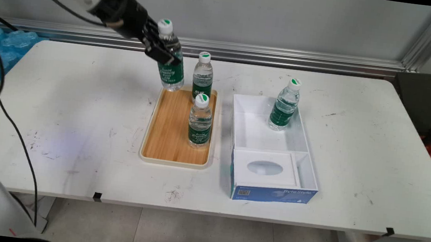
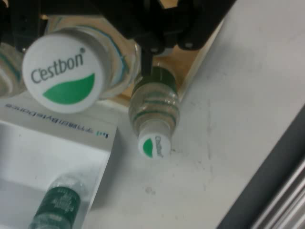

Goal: Place the picked object on the tray

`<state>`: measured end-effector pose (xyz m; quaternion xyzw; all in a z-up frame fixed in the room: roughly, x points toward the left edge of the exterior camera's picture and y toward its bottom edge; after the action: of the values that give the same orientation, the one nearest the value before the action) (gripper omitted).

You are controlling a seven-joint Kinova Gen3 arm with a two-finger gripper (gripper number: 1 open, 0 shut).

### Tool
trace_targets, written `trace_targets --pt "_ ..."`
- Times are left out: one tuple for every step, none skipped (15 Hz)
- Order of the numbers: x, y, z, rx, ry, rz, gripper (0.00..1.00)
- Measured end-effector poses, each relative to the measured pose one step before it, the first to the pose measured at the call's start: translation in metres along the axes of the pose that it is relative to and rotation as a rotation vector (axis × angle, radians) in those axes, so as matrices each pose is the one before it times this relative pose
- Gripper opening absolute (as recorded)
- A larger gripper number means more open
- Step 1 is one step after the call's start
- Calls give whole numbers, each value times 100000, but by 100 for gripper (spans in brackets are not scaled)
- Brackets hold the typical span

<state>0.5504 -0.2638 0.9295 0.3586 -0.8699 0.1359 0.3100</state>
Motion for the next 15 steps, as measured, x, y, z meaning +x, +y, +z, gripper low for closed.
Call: trace_targets --pt "-595 -336 1041 -504 -406 513 0" --pt "-492 -214 886 -572 -412 397 0" --pt "-317 -119 578 -384 -252 165 0" --pt "-456 -171 1012 -725 -439 398 0" --pt "-345 -148 836 -559 -296 221 0" --pt "-360 -169 915 -556 -287 180 0" --pt "-262 -132 753 -467 -246 182 0" --pt "-272 -143 853 -559 -289 204 0" --pt "-257 -121 783 -533 -235 170 0" --pt "-200 -95 628 -467 -178 150 0" --pt "-160 -63 583 -488 -106 206 0" --pt "-161 -49 705 -631 -62 348 0" --pt "-95 -16 482 -471 -41 236 0" --pt "-80 -8 474 -395 68 224 0" --pt "-74 -3 418 -304 42 167 0"
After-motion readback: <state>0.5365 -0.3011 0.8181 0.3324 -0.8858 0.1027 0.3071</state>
